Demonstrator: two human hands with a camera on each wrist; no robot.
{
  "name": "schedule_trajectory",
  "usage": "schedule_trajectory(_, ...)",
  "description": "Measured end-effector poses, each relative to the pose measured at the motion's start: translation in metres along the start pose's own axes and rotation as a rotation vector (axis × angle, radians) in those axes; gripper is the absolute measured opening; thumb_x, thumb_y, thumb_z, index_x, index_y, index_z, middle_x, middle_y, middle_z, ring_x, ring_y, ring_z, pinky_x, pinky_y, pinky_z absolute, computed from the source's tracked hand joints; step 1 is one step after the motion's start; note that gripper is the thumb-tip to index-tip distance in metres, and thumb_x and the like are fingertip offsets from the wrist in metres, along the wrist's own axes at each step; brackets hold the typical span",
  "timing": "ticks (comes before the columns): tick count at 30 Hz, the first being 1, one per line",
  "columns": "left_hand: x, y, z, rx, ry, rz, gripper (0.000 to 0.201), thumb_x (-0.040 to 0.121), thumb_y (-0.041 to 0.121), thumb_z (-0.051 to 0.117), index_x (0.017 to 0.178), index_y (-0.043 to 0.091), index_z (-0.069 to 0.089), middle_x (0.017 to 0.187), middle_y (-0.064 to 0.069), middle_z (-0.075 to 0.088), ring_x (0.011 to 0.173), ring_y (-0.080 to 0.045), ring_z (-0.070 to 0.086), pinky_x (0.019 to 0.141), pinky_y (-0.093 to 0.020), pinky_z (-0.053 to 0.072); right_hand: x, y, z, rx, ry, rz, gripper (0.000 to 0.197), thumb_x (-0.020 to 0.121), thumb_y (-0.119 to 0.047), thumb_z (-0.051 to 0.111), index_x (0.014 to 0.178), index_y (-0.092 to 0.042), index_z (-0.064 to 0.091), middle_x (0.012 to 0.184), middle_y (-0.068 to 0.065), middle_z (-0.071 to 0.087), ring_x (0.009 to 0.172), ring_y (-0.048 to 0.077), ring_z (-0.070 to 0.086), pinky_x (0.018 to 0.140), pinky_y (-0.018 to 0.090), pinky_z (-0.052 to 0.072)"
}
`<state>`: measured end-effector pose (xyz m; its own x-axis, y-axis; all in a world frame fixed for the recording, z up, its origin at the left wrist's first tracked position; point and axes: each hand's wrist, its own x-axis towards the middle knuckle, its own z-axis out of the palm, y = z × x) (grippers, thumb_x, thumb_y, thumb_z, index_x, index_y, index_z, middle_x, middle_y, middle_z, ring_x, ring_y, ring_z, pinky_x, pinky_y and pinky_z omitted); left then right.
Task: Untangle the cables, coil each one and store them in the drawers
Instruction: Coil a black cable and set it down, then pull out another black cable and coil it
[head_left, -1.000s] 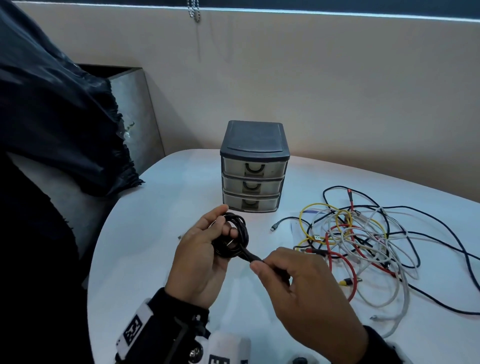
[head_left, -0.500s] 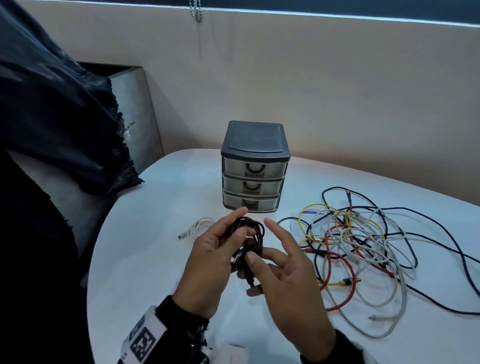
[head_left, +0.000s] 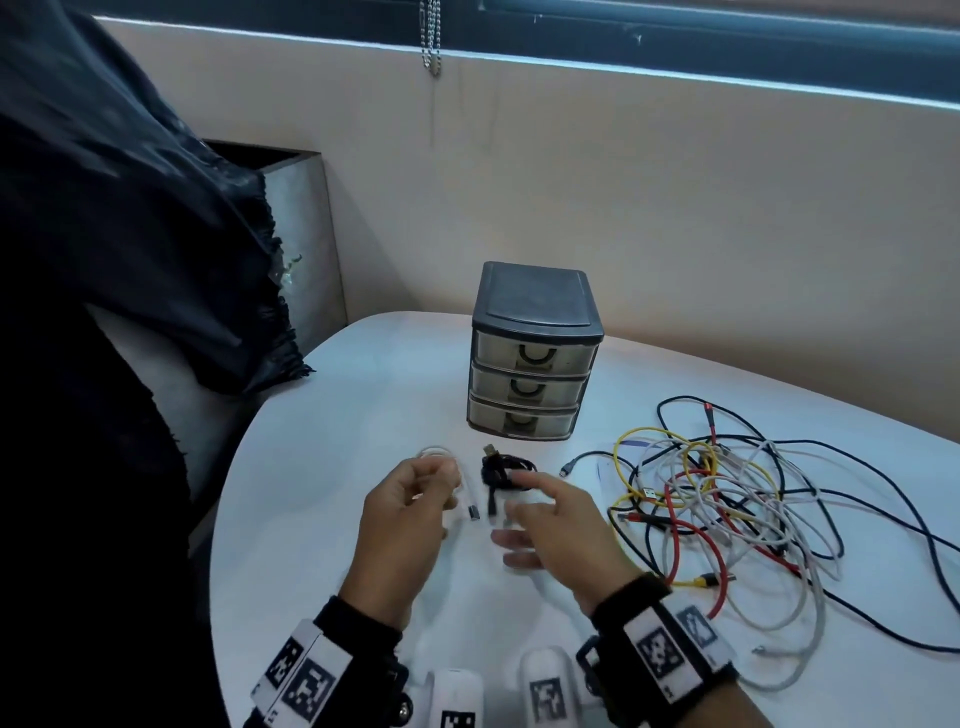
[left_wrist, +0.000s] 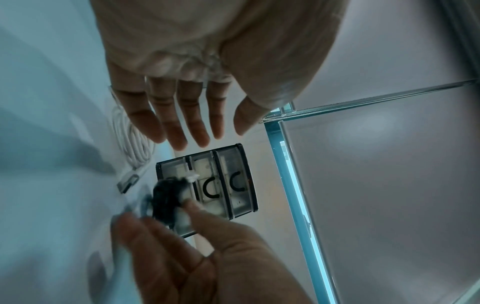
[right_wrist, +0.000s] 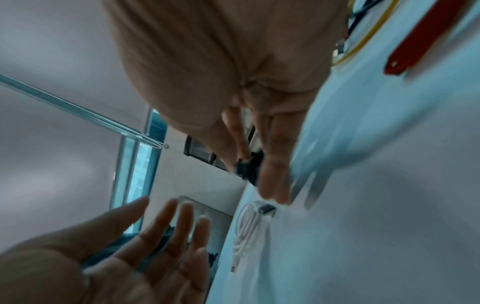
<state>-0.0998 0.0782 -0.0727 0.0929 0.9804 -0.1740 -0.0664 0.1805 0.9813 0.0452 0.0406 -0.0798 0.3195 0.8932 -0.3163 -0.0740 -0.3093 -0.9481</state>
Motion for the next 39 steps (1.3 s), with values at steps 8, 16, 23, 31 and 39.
schedule_trajectory(8, -0.002, 0.000, 0.009, 0.023, -0.133, -0.016, 0.011, 0.095, 0.021, 0.062, 0.091, 0.014, 0.069, 0.081, 0.002, 0.073, 0.075, -0.012, 0.066, 0.066, -0.025, 0.048, -0.044, -0.011, -0.035, -0.262, 0.028, -0.128, 0.007, 0.092, -0.022, 0.066, 0.099, -0.024, 0.069, 0.084, 0.005, 0.075, 0.069, 0.016, 0.073, 0.055, 0.029, 0.053)
schedule_trajectory(16, -0.019, 0.002, 0.052, 0.203, -0.299, 0.020, 0.008, 0.094, 0.018, 0.062, 0.094, 0.017, 0.070, 0.083, 0.000, 0.074, 0.071, -0.009, 0.067, 0.063, -0.022, 0.049, -0.062, -0.005, -0.118, 0.142, 0.467, -0.279, 0.009, 0.093, -0.013, 0.065, 0.086, -0.010, 0.070, 0.070, 0.009, 0.071, 0.055, 0.016, 0.062, 0.046, 0.024, 0.047)
schedule_trajectory(23, -0.022, 0.007, 0.124, 0.501, -0.386, 0.196, 0.003, 0.088, 0.021, 0.070, 0.086, 0.019, 0.072, 0.078, 0.003, 0.067, 0.059, -0.007, 0.060, 0.054, -0.013, 0.042, -0.058, 0.037, -0.131, 0.241, 0.646, -0.316, 0.015, 0.093, -0.008, 0.064, 0.080, -0.002, 0.066, 0.055, 0.006, 0.063, 0.045, 0.013, 0.054, 0.041, 0.020, 0.042)
schedule_trajectory(31, 0.020, 0.006, 0.144, 1.056, -0.424, -0.071, 0.029, 0.091, 0.033, 0.066, 0.077, 0.008, 0.072, 0.072, -0.002, 0.068, 0.057, -0.013, 0.061, 0.048, -0.019, 0.042, -0.064, 0.037, -0.141, 0.346, 0.604, -0.360, 0.012, 0.092, -0.006, 0.065, 0.081, -0.001, 0.067, 0.060, 0.013, 0.061, 0.049, 0.014, 0.052, 0.042, 0.017, 0.042)
schedule_trajectory(39, 0.005, 0.101, 0.171, 0.363, -0.250, 0.226, 0.028, 0.098, 0.021, 0.059, 0.072, 0.012, 0.064, 0.057, 0.001, 0.058, 0.041, -0.009, 0.041, 0.039, -0.017, 0.036, -0.067, 0.036, -0.139, 0.360, 0.545, -0.370, 0.015, 0.092, -0.004, 0.063, 0.078, -0.002, 0.065, 0.058, 0.008, 0.061, 0.048, 0.011, 0.052, 0.042, 0.017, 0.039)
